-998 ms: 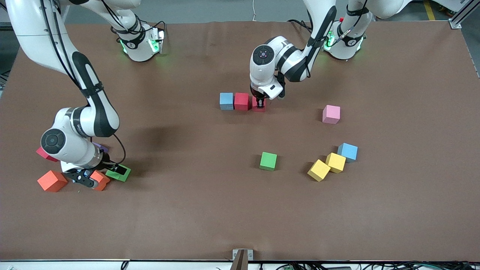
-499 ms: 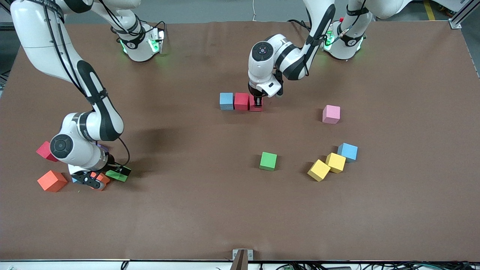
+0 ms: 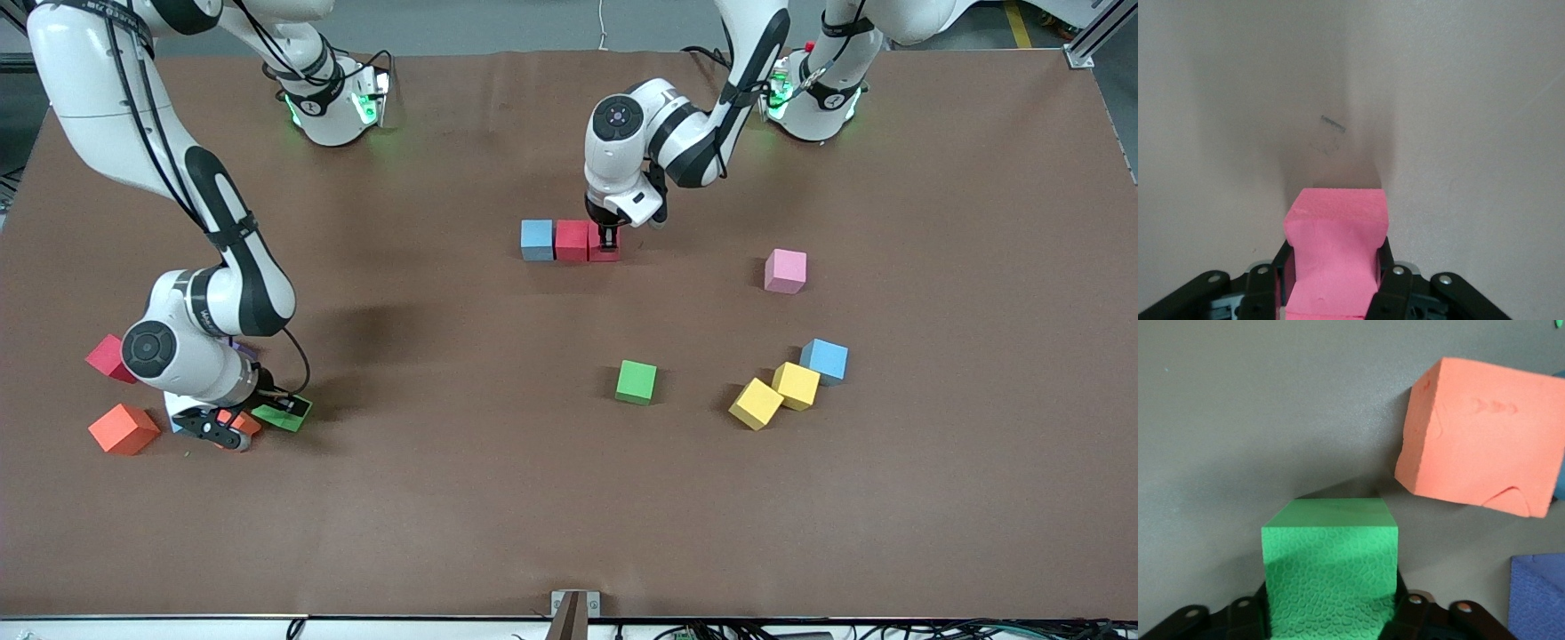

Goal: Arrange 11 blocks into digit 3
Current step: 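Carry the green cube below the blue cube with the right gripper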

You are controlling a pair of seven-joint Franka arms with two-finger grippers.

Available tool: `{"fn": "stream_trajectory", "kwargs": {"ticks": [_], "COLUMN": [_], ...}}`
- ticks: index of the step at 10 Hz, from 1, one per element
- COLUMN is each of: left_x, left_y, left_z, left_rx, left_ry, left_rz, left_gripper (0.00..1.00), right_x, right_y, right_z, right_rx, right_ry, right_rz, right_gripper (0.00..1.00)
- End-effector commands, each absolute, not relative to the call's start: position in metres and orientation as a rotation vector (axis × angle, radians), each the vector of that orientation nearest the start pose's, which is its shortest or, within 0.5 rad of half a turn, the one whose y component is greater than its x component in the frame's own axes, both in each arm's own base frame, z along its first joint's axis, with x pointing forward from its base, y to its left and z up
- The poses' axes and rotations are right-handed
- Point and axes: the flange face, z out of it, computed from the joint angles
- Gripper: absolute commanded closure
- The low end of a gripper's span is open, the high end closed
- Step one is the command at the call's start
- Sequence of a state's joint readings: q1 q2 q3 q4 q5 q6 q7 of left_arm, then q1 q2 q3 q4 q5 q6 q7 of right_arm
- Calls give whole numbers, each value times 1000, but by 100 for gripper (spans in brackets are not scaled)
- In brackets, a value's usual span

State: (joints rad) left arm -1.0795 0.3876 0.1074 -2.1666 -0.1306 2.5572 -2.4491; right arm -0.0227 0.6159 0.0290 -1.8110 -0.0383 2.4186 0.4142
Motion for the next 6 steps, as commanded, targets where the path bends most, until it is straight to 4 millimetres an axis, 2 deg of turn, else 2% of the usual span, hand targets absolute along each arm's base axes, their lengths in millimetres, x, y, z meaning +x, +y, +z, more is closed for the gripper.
{"fn": "stream_trajectory", "kwargs": {"ticks": [1, 2, 3, 4, 6], "left_x": [322, 322, 319, 317, 316], "left_y": [-473, -474, -478, -481, -481], "left_z": [215, 216, 217, 215, 210], "left_rx": [2179, 2170, 2173, 2179, 2184], "left_ry": [2237, 2241, 2233, 2229, 2234], "left_rz": [-53, -54, -55, -53, -49], "left_gripper": [83, 83, 83, 83, 83], "right_x": [659, 659, 664, 663, 649], "right_y": [5, 7, 12, 42, 95], "right_z": [212, 217, 232, 254, 290], "right_rx": [-3098, -3087, -3073, -3079, -3126], "right_ry": [581, 625, 704, 692, 559], "right_rz": [-2, 30, 68, 116, 179], "right_gripper": [99, 99, 99, 100, 100]}}
